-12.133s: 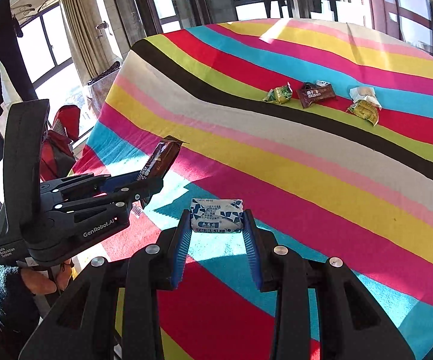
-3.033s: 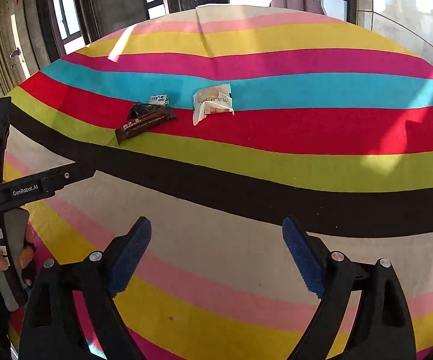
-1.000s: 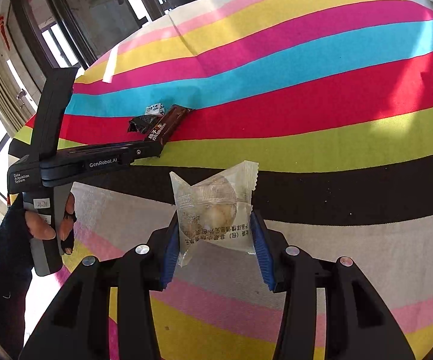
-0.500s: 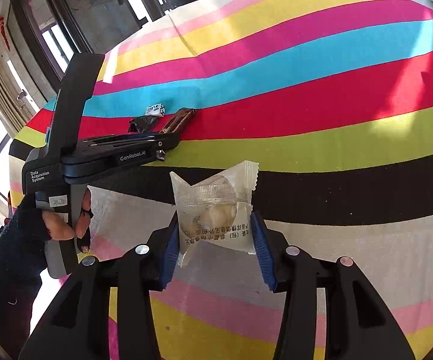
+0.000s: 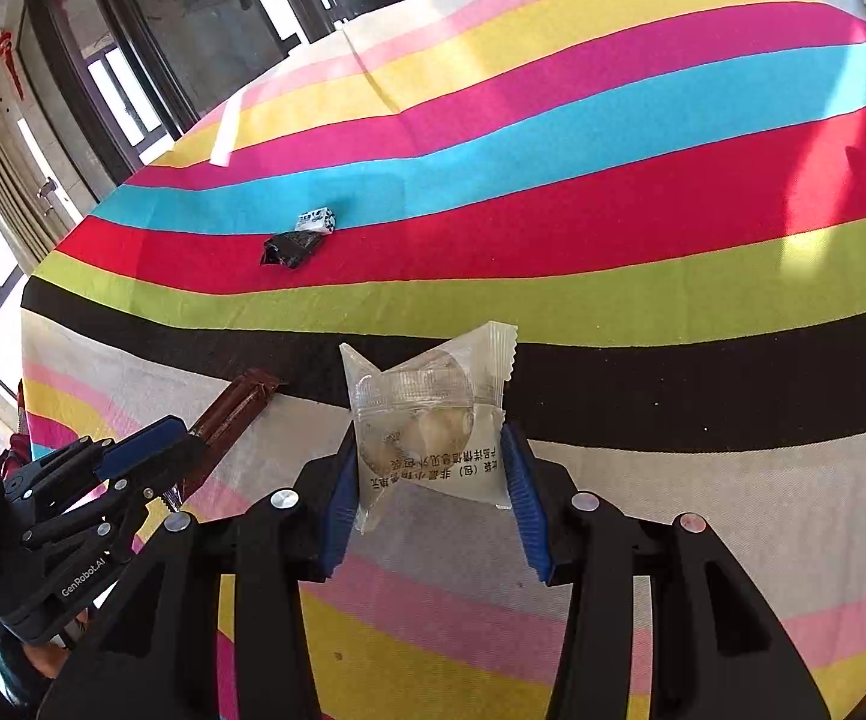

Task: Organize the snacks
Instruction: 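Grasp the brown chocolate bar with the left tool and lift it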

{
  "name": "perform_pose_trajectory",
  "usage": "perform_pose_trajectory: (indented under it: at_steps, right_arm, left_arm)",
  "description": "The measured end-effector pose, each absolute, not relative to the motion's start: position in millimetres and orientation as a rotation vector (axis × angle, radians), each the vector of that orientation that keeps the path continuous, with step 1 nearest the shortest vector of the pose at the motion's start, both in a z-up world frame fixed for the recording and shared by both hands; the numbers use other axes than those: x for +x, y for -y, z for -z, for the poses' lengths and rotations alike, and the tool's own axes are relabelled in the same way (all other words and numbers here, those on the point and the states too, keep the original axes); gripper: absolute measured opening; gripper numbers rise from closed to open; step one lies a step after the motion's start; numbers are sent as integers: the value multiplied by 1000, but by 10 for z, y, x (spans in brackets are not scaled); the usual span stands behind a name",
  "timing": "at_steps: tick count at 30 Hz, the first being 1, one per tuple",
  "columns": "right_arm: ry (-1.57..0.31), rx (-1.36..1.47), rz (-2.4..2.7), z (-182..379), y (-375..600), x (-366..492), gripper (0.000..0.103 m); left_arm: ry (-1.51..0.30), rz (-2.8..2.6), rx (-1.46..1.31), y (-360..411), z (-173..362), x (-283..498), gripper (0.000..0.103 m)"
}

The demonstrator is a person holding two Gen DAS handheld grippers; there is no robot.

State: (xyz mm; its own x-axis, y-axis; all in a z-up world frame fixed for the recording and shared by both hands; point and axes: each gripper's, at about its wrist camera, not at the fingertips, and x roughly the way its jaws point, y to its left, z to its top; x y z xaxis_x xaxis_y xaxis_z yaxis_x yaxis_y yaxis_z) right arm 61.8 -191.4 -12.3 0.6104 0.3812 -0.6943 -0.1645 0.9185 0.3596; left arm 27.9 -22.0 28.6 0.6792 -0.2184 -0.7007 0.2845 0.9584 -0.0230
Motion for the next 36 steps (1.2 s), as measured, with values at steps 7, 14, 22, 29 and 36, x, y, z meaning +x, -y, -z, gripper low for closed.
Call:
perform_pose_trajectory:
  at_steps: [7, 14, 22, 29, 36]
  right_arm:
    - [-869, 277, -317, 127, 1918, 617, 45]
    - [-874, 276, -308, 131, 1909, 619, 45]
    - [-873, 275, -316, 127, 1891, 612, 45]
    - [-856, 226, -331, 73, 1806, 529, 45]
    - [-873, 263, -378, 28, 1598, 274, 45]
  left_arm:
    - [-811, 279, 59, 131, -303, 162, 31]
    - [-879, 282, 170, 278, -190, 498, 61]
    - [-885, 309, 159, 271, -240, 260, 23]
    - [-846, 249, 102, 10, -304, -87, 23]
    - [-831, 226, 88, -166, -342, -220, 23]
